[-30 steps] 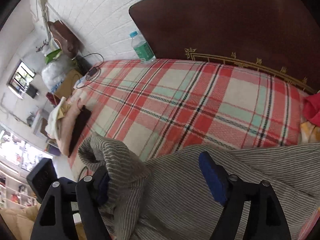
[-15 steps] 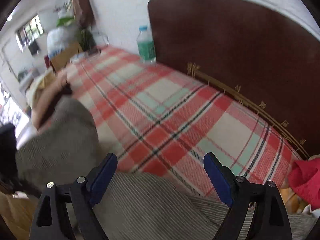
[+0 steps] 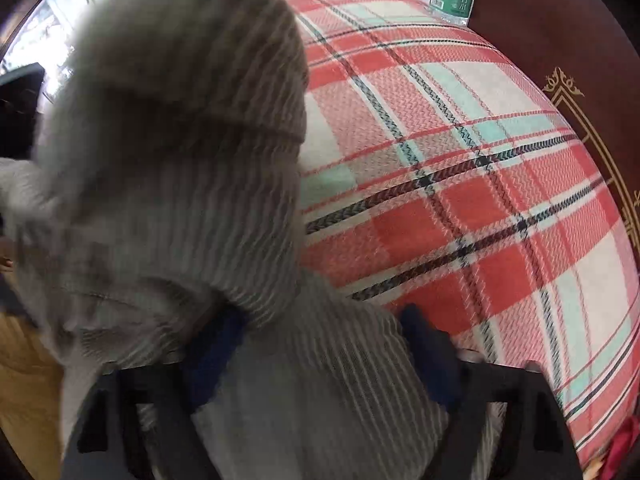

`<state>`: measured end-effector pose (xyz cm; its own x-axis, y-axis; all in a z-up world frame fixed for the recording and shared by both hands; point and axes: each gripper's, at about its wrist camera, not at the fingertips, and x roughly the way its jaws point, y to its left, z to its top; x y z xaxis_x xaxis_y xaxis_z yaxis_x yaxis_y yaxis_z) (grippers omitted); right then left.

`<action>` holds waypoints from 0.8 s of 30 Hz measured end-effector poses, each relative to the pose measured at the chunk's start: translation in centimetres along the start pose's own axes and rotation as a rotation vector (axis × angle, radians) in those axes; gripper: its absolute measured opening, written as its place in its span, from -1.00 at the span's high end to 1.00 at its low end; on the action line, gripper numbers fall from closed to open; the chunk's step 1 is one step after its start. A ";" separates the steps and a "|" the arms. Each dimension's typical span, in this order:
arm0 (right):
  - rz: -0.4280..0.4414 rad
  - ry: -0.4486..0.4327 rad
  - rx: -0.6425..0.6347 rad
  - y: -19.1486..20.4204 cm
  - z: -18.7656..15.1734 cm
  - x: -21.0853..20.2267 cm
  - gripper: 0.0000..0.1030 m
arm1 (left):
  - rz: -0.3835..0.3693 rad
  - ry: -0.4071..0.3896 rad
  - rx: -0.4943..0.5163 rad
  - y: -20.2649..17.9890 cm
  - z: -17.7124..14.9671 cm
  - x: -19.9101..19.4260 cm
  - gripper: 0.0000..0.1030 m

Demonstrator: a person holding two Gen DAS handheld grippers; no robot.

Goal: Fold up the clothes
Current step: 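Grasp the shirt with the left gripper while the right gripper holds it up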

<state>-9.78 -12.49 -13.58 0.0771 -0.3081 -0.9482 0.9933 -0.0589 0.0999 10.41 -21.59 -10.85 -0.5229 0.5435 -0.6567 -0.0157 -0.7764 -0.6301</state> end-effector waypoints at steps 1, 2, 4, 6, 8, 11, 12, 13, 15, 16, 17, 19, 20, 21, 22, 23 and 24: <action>0.002 -0.014 0.009 0.2 -0.4 -0.6 0.42 | 0.004 0.018 0.008 -0.1 0.3 0.6 0.69; -0.014 -0.028 0.027 0.5 -0.8 -1.4 0.76 | -0.001 0.010 0.017 -0.5 0.5 0.4 0.75; -0.062 -0.054 0.071 1.0 -1.7 -3.3 0.78 | -0.023 -0.023 0.029 -1.3 0.8 -0.7 0.82; -0.099 -0.120 0.125 1.5 -2.7 -6.4 0.81 | -0.053 -0.076 0.030 -1.8 1.3 -2.5 0.84; -0.115 -0.257 0.197 2.0 -4.0 -11.3 0.81 | -0.079 -0.133 0.036 -2.3 2.0 -4.7 0.85; -0.139 -0.462 0.305 2.6 -6.0 -18.8 0.82 | -0.118 -0.218 0.060 -3.4 3.1 -8.3 0.85; -0.152 -0.537 0.339 3.0 -6.9 -21.7 0.82 | -0.130 -0.245 0.080 -3.9 3.5 -9.4 0.85; -0.165 -0.610 0.364 3.4 -7.9 -24.5 0.82 | -0.126 -0.270 0.099 -4.4 3.7 -10.2 0.85; -0.193 -0.738 0.398 4.7 -9.5 -29.4 0.82 | -0.134 -0.291 0.128 -4.9 4.3 -11.5 0.85; -0.211 -0.794 0.408 5.6 -10.0 -31.6 0.82 | -0.139 -0.297 0.141 -5.1 4.5 -12.0 0.85; -0.229 -0.849 0.417 6.5 -10.5 -33.8 0.82 | -0.145 -0.302 0.154 -5.4 4.7 -12.5 0.85; -0.266 -0.938 0.414 8.8 -11.5 -37.5 0.82 | -0.146 -0.310 0.173 -5.7 4.8 -13.5 0.85; -0.281 -0.975 0.415 9.9 -11.9 -39.2 0.82 | -0.143 -0.314 0.180 -5.8 4.8 -14.1 0.85; -0.293 -1.008 0.417 11.1 -12.3 -40.8 0.82 | -0.139 -0.323 0.183 -6.1 4.9 -14.6 0.85; -0.309 -1.036 0.414 12.2 -12.5 -42.2 0.82 | -0.134 -0.335 0.193 -6.4 4.7 -15.2 0.85; -0.331 -1.056 0.413 13.0 -12.4 -43.7 0.82 | -0.129 -0.355 0.211 -7.0 4.8 -16.1 0.85; -0.358 -1.071 0.406 14.0 -12.4 -44.9 0.82 | -0.121 -0.377 0.229 -7.7 5.0 -17.2 0.85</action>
<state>1.72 12.27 26.68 -0.5005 -0.8352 -0.2280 0.8290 -0.5382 0.1518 15.28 -26.57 7.36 -0.7785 0.5138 -0.3605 -0.2619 -0.7879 -0.5574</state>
